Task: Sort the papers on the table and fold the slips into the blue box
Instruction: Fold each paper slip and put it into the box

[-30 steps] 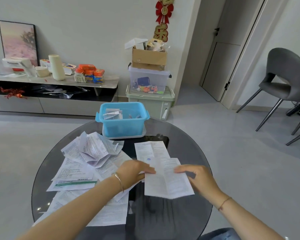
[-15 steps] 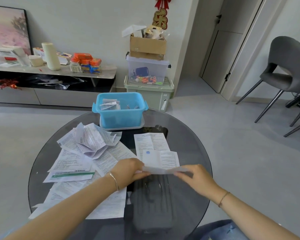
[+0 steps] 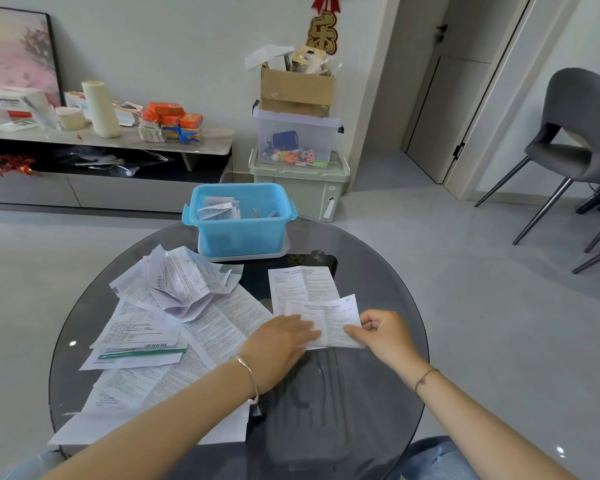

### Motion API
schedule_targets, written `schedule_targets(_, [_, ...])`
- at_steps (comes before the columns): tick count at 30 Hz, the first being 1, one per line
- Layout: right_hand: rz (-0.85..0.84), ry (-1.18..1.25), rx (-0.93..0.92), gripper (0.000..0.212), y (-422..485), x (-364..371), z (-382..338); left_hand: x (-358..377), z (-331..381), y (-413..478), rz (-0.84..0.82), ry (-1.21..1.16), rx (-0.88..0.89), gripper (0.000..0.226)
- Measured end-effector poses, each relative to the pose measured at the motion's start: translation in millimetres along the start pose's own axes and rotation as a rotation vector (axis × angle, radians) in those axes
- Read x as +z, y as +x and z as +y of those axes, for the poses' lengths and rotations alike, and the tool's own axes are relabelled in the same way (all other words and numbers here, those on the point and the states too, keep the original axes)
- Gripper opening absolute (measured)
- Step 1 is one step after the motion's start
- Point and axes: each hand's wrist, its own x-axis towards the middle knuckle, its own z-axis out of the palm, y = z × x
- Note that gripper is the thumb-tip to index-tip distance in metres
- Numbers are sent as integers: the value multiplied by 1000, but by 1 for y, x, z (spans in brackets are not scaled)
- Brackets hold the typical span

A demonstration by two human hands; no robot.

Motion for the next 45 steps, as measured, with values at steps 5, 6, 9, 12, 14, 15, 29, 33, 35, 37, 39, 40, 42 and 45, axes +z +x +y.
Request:
schedule_targets(5, [14, -5, 14, 16, 2, 1, 1, 9, 6, -13, -169, 53, 4, 93])
schedule_targets(6, [18, -10, 13, 16, 3, 2, 1, 10, 5, -14, -174, 54, 1, 93])
schedule_targets(9, [26, -23, 23, 16, 3, 3, 1, 11, 6, -15, -195, 65, 0, 85])
schedule_targets(12, [17, -17, 35, 15, 3, 3, 0, 10, 8, -14, -207, 63, -8, 78])
schedule_targets(14, [12, -27, 43, 14, 3, 2, -1, 9, 8, -15, -216, 51, -5, 82])
schedule_targets(15, [11, -38, 48, 13, 3, 2, -2, 8, 9, -15, -216, 43, -3, 85])
schedule_targets(29, [5, -107, 55, 12, 0, 0, -5, 10, 7, -13, -225, 43, -7, 70])
schedule_targets(33, [8, -105, 51, 12, 0, 0, -4, 11, 8, -13, -224, 50, -14, 66])
schedule_targets(35, [5, -98, 54, 12, 1, 1, -4, 11, 8, -14, -218, 49, -17, 64])
schedule_targets(37, [5, -106, 59, 13, 1, 1, -5, 11, 8, -14, -223, 64, -18, 64])
schedule_targets(39, [24, -108, 53, 16, -1, 2, -5, 10, 9, -13, -228, 81, -17, 65])
schedule_targets(40, [47, -113, 40, 21, -3, 2, -6, 9, 10, -13, -231, 86, -18, 66])
schedule_targets(42, [108, -193, -58, 36, -10, 2, -7, 8, 11, -13, -235, 88, -19, 66])
schedule_targets(45, [146, -460, -402, 36, -21, -1, -4, 7, 11, -13, -238, 96, -14, 66])
